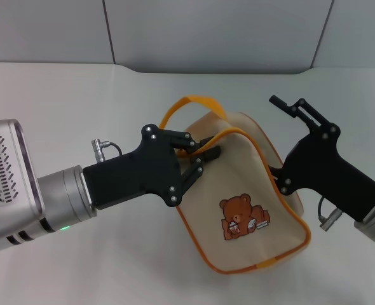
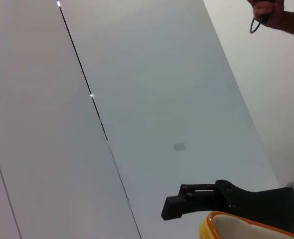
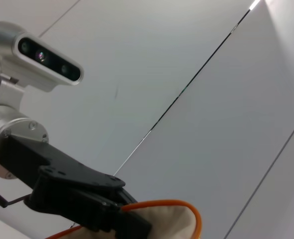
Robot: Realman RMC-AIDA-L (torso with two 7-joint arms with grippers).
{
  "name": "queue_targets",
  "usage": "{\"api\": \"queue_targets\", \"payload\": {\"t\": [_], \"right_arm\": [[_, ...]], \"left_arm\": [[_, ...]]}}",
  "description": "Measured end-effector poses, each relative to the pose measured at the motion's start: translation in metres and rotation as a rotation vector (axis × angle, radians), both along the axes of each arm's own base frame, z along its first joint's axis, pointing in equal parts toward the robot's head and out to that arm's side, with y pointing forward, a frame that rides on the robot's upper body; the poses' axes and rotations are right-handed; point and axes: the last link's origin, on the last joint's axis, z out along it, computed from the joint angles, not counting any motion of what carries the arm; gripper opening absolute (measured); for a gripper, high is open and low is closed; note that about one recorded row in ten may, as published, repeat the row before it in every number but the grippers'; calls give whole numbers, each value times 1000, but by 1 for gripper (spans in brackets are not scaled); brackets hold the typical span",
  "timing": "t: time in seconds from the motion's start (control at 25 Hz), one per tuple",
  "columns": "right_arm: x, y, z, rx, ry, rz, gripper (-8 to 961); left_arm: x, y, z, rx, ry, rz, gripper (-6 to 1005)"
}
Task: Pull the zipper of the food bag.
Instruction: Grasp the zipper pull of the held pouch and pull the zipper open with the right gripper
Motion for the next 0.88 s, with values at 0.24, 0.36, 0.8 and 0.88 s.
{"api": "queue_targets", "payload": {"t": [0.24, 0.36, 0.8, 0.88], "right_arm": [[1, 0, 1, 5, 7, -5, 718], [2, -2, 2, 12, 8, -8, 708], [1, -6, 2, 10, 18, 10, 583], [1, -6, 1, 5, 17, 10, 486]], "left_arm": [[0, 0, 0, 0, -1, 0, 59], [0, 0, 0, -1, -1, 0, 59], [0, 0, -1, -2, 1, 3, 59], [0, 0, -1, -2, 1, 2, 59]]}}
